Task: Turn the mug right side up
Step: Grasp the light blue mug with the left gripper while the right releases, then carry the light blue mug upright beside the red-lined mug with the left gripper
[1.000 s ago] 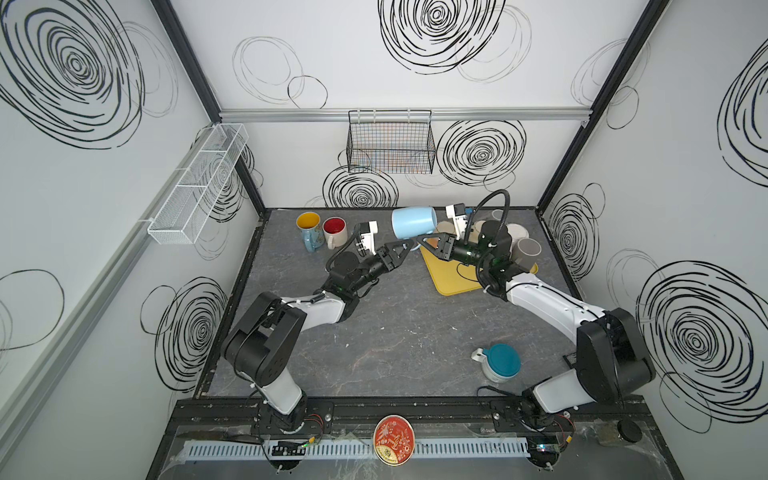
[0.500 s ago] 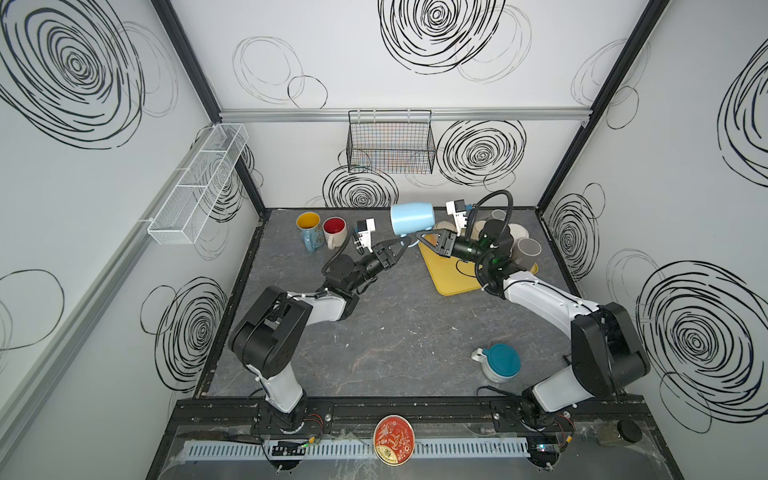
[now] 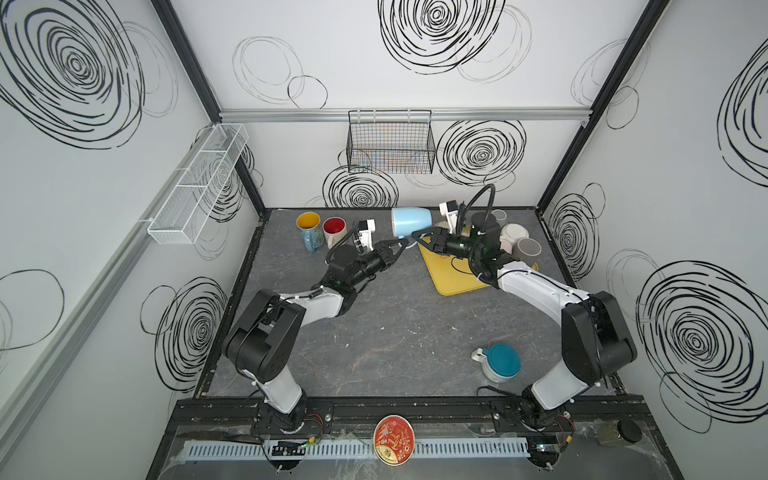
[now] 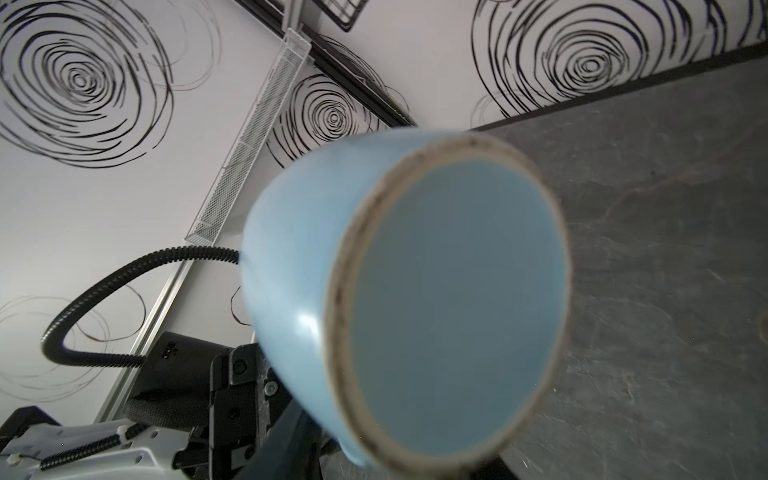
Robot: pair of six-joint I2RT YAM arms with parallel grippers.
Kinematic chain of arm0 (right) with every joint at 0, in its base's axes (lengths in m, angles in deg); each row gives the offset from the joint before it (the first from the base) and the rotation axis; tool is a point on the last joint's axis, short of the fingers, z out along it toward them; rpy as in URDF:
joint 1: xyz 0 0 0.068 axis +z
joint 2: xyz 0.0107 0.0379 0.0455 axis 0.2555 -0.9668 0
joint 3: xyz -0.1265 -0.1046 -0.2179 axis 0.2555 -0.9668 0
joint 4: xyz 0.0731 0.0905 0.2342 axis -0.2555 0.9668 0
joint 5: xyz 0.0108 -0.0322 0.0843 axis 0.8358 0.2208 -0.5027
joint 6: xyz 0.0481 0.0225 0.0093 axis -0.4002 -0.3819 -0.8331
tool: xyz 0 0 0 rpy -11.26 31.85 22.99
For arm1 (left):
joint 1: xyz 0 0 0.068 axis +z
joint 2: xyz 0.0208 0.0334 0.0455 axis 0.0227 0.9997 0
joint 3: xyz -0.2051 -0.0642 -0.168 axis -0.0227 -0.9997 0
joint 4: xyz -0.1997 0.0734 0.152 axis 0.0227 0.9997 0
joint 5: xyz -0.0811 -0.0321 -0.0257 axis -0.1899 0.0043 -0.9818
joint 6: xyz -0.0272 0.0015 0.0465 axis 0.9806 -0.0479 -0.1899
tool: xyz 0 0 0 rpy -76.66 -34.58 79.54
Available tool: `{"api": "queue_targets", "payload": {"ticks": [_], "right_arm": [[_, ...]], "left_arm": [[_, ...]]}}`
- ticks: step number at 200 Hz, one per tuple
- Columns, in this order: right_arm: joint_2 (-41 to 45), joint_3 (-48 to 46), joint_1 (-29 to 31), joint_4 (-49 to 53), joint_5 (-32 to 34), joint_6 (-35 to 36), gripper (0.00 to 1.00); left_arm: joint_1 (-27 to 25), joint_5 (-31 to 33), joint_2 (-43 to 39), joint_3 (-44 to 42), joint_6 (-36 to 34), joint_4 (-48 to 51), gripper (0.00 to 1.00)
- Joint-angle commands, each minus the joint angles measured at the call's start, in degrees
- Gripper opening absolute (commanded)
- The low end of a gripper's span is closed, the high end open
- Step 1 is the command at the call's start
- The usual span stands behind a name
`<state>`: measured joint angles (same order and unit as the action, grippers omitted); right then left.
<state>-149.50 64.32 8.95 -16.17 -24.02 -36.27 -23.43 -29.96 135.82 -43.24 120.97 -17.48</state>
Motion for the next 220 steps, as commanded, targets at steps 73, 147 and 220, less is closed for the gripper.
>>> {"api": "queue_targets", "payload": {"ticks": [73,147,220], "right_arm": [[-0.23,0.60,-3.96,21.14,11.09,6.58,0.54],[4.32,-0.35,-4.83,28.53,18.70,13.40,0.55],[4.05,-2.54,-5.07,26.74,18.77,13.77,0.55]], "left_arm": [[1.96,5.54,3.50,5.80,-12.07,19.92,0.00],[2.27,27.90,3.64,27.00,-41.71,62.65,0.00],[4.12,43.08,10.60,37.65,-53.60,71.24,0.00]]}}
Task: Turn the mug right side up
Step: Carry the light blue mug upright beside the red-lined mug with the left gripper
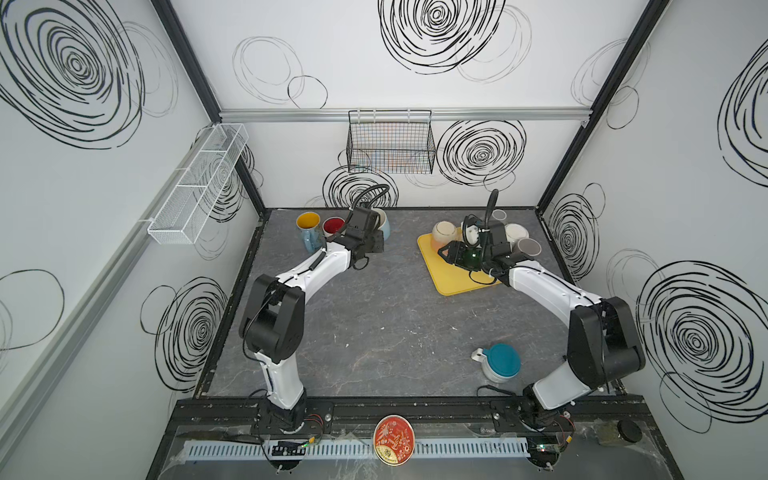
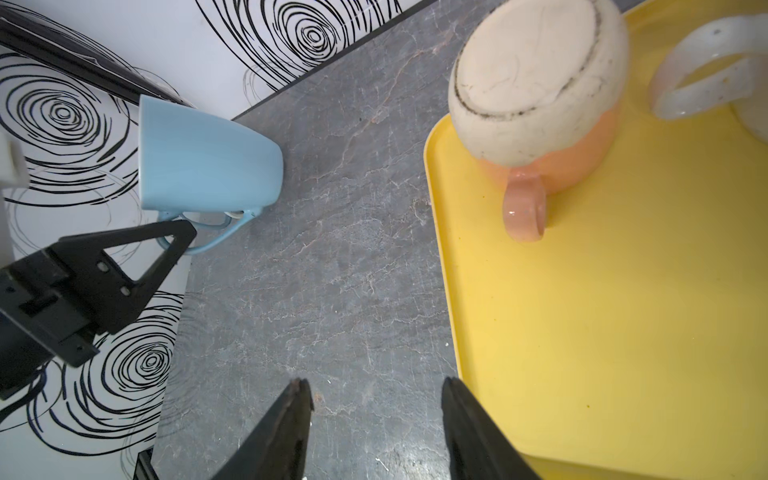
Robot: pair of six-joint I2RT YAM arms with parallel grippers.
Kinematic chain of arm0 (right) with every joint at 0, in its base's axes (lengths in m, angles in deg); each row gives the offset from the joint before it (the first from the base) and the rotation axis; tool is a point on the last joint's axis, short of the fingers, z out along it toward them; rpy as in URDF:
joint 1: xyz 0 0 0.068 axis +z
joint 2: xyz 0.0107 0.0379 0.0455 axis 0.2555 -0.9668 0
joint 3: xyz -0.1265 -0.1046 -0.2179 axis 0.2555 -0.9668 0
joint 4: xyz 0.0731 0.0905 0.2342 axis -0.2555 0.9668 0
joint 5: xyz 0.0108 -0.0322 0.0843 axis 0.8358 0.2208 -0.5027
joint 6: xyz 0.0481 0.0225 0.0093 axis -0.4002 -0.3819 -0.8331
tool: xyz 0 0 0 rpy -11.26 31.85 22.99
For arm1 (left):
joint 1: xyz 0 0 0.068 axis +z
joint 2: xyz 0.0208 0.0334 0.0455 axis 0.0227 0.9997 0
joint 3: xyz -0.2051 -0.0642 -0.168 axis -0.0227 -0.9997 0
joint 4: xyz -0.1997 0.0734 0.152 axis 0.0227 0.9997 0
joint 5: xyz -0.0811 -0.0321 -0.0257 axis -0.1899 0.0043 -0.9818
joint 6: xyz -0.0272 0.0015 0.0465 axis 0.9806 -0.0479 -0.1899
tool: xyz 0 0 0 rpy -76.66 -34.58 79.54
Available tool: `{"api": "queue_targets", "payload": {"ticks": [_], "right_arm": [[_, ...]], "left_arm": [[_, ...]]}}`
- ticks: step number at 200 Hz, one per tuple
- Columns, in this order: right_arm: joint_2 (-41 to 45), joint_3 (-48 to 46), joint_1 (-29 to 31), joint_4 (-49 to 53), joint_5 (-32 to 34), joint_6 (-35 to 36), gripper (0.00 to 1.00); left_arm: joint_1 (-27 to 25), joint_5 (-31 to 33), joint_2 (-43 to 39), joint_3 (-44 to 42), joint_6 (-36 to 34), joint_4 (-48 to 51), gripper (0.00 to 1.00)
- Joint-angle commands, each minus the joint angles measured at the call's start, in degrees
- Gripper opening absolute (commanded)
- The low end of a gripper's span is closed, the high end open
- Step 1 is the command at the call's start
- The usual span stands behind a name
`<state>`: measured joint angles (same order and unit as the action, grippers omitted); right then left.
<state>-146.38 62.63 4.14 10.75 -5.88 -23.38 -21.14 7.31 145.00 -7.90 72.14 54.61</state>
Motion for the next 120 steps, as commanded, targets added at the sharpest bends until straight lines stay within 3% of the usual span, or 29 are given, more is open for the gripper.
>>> {"api": "queue_targets", "payload": {"ticks": [1,65,120], "right_arm": [[0.83,-0.85,-0.24,-0.17,0.63,0.88,0.55],[-0.15,-0.31,-0.26,0.76,0.80,1.58,0.55],[-1.28,0.00,-0.31,1.17,0.85,2.37,0.55]], "left_arm": [[1.85,5.81,1.50,2.33,-4.79,-0.94,0.00],[4.74,1.89,9.53,8.49,-4.87,-3.77,0.00],[6.29,3.26,13.91,12.97,-5.18,-3.53,0.00]]}}
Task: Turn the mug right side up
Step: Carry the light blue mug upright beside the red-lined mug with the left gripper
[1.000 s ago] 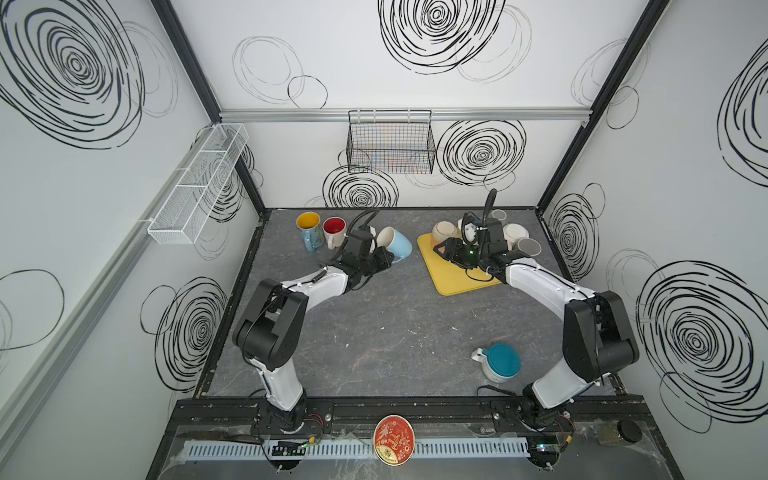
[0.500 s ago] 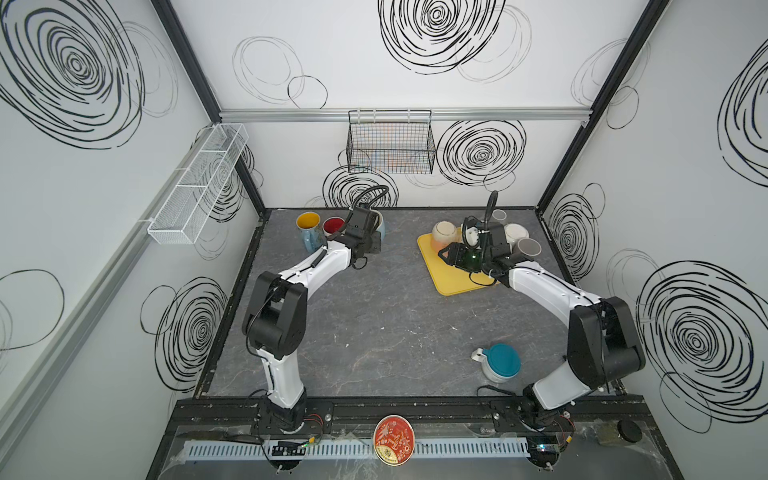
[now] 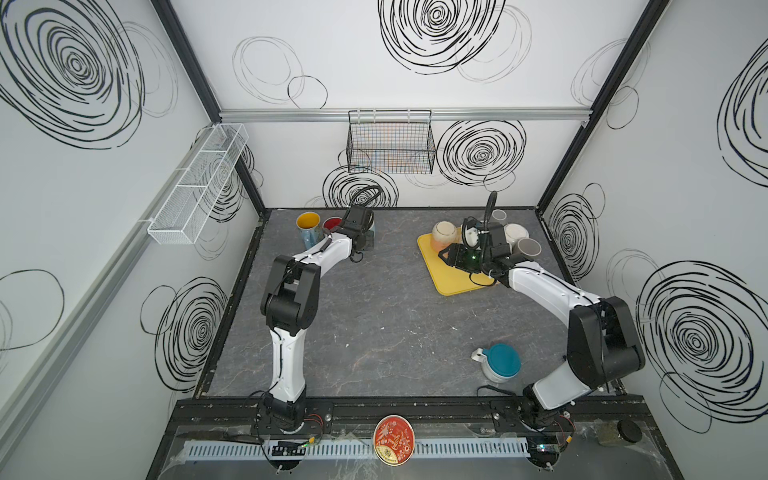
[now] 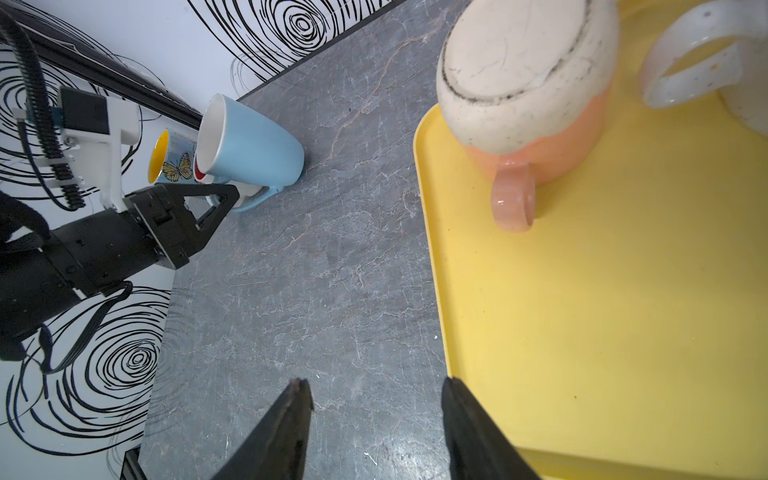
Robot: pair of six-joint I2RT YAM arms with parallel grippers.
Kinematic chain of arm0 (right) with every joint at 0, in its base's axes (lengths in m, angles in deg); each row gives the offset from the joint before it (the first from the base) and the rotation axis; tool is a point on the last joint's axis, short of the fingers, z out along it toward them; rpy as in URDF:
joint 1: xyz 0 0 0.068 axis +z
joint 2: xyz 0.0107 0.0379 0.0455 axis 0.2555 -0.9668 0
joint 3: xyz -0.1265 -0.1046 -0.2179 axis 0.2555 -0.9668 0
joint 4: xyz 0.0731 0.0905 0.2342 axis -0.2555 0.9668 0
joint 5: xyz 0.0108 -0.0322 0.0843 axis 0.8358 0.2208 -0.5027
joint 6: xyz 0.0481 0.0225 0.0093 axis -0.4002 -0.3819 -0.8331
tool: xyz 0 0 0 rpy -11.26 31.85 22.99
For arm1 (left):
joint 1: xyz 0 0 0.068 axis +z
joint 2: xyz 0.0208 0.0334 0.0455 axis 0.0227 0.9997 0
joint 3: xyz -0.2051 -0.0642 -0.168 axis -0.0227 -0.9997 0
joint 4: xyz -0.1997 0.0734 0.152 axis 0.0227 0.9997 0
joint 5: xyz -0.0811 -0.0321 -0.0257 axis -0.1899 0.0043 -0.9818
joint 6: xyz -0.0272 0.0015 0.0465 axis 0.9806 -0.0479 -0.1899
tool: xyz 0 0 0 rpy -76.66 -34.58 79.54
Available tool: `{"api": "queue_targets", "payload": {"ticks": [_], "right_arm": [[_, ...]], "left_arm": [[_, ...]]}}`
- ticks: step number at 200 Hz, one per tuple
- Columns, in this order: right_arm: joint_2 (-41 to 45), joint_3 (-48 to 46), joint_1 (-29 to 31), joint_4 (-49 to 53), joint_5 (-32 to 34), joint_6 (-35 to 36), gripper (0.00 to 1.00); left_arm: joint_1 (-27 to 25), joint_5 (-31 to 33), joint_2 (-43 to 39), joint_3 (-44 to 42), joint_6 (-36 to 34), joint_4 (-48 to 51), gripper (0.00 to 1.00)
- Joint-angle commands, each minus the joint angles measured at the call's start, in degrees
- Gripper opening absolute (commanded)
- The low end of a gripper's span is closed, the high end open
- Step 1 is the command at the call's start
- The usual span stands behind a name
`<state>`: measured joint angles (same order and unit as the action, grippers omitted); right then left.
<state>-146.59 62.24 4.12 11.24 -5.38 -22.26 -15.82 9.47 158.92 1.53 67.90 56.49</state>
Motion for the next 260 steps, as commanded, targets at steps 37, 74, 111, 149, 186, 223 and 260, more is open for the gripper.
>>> {"api": "queue_targets", "payload": {"ticks": [37,74,111,149,186,223,260], "right_arm": [[-2.41,0.85,-0.20,-0.20,-0.76,1.06,0.55],[-3.11,1.04,-0.25,0.02,-0.77,1.08,0.55],[-3.32,0.93,-0.29,0.06,-0.63,1.17,0.55],[-3.66,1.04,-0.29,0.06,-0.63,1.17,0.55],[-4.05,1.27,-0.32,0.28,-0.52,1.17,0.55],[-4.21,1.30,-0.29,0.50,-0.42,1.16,0.55],[-4.01,1.30,-0.28,1.02,-0.20,1.21,0.55]], "left_arm": [[1.65,1.92,2.30,5.86,-1.71,-4.98,0.00],[1.58,4.96,4.03,7.25,-3.03,-4.27,0.00],[1.69,7.45,5.21,8.13,-4.00,-3.04,0.00],[1.88,9.54,5.41,7.93,-3.94,-2.30,0.00],[1.92,9.96,5.06,8.10,-3.87,-2.28,0.12],[1.79,10.24,3.85,7.26,-3.64,-3.17,0.31],[1.76,9.48,2.34,7.01,-2.97,-2.69,0.38]]}}
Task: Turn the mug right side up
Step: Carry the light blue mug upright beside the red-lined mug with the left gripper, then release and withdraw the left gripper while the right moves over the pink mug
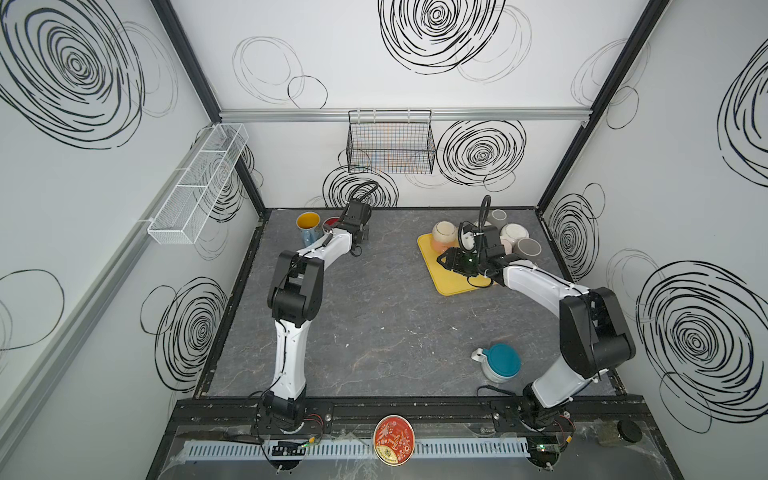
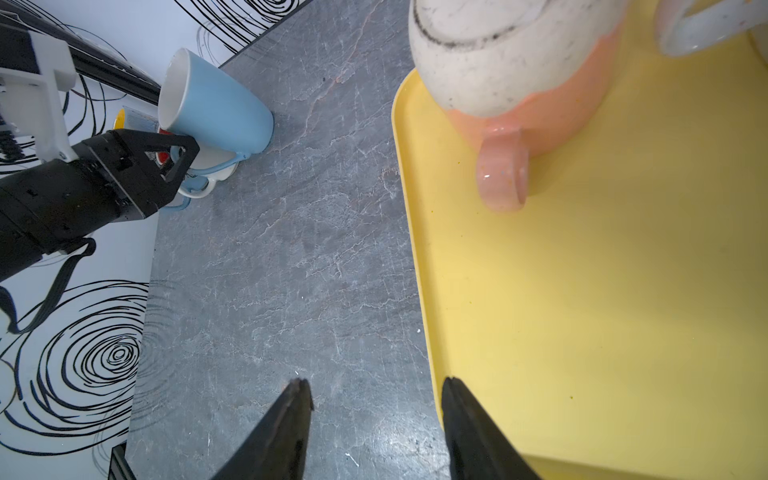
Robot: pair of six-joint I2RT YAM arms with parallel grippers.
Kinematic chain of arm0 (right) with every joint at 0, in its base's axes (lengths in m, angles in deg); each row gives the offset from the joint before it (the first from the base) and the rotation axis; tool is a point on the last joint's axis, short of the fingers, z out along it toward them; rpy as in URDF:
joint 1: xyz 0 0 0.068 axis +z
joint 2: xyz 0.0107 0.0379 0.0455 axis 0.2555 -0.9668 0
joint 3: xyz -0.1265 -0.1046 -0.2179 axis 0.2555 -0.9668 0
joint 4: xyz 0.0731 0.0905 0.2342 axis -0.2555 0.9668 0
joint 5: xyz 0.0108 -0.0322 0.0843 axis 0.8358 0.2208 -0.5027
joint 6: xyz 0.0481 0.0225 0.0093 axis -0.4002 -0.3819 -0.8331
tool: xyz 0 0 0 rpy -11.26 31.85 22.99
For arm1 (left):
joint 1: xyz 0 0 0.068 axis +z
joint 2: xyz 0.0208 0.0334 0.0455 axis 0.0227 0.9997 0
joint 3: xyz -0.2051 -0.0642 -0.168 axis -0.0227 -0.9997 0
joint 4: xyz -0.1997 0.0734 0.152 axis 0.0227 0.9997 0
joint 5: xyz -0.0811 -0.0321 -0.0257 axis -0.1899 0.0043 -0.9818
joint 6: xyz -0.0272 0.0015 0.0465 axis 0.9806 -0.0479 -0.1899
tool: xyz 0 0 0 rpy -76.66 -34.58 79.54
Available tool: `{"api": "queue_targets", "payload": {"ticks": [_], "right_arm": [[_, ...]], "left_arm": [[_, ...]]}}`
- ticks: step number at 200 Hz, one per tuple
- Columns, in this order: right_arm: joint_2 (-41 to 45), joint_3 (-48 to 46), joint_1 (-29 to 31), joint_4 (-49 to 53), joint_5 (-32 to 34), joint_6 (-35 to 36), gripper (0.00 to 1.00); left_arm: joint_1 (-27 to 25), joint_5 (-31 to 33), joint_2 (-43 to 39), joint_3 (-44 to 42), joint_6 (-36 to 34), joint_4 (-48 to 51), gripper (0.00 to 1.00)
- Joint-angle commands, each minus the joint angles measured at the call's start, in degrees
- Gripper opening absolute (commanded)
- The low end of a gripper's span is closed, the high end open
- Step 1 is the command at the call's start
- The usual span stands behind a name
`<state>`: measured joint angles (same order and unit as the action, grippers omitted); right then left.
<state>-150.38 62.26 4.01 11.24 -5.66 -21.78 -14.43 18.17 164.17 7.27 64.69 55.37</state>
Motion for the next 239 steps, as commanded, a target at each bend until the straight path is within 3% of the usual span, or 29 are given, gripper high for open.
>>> {"api": "queue_targets", "payload": {"ticks": [1,29,50,90,117,181,239], "right_arm": [[-0.20,1.28,-0.18,1.07,0.11,0.75,0.55],[0.08,1.36,-0.13,2.13,1.87,0.78,0.55],[-0.14,3.49,0.91,6.52,7.66,2.55,0.55],[-2.10,9.44,4.66,15.13,18.91,6.57,0.55],[-4.62,12.43,4.99,18.36,21.17,6.92,0.57],[-11.26,20.41,4.13,23.28,25.19,7.19,0.59],[-19.09,27.57,2.99,23.56,24.37,7.54,0.58]], "left_arm": [[0.40,0.77,-2.95,1.25,0.25,-1.60,0.38],[0.21,-0.47,-6.45,-0.77,1.29,-2.09,0.40],[-0.01,-1.21,-10.37,-3.95,2.30,-3.33,0.42],[-1.61,-5.04,-20.98,-18.01,7.08,-10.50,0.43],[-5.04,-8.14,-25.22,-25.62,9.44,-13.94,0.43],[-16.39,-12.78,-23.76,-32.60,16.95,-20.50,0.44],[-23.03,-15.16,-19.70,-32.10,20.47,-23.22,0.44]]}}
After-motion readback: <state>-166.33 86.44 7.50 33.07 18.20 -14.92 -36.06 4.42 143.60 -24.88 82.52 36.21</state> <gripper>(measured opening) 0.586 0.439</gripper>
